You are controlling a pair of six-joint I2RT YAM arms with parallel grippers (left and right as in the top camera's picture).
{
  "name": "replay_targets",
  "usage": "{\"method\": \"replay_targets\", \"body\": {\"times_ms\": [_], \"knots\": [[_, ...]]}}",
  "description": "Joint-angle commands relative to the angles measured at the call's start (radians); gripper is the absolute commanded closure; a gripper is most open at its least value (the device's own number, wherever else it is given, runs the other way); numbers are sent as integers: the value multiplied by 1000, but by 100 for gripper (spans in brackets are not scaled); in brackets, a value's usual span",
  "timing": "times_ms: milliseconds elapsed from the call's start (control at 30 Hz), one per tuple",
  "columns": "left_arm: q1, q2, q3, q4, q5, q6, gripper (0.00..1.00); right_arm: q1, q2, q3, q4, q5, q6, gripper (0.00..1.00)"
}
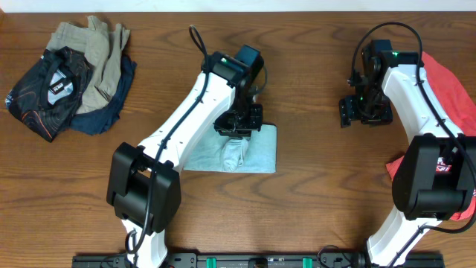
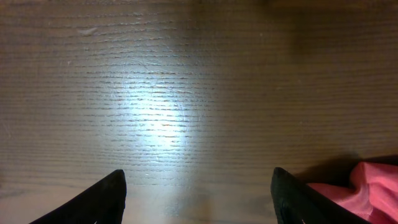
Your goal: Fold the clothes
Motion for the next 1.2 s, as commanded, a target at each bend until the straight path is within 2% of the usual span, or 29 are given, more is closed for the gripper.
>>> {"method": "replay_targets", "body": {"times_ms": [0,300,400,433,533,567,600,767,900,1000,1167], "knots": [[0,-6,19,2,13,15,94,-2,-15,18,-2,-2,18,27],[-22,-6,10,40,13,-7,92,-2,-15,18,-2,-16,17,27],[-36,-5,-6,72,13,-8,88,-2,-15,18,-2,-16,17,27],[-42,-5,-13,87,13,-8,83,-2,-15,18,-2,-16,17,28],[-61,-5,-16,112,13,-7,48,-2,-15,18,-2,-16,17,27],[-66,-5,-16,119,13,-7,42,-2,-15,18,-2,-16,17,27],[-69,-5,-16,124,13,-7,40,-2,-15,18,-1,-16,17,27],[-51,-7,-16,122,13,15,39,-2,-15,18,0,-16,17,26],[22,-16,-15,98,13,43,39,-2,-15,18,3,-52,5,23],[106,-22,-15,82,12,43,39,-1,-15,18,7,-201,-74,25],[268,-22,-16,102,-35,47,36,31,-14,18,8,-615,-267,27]]}}
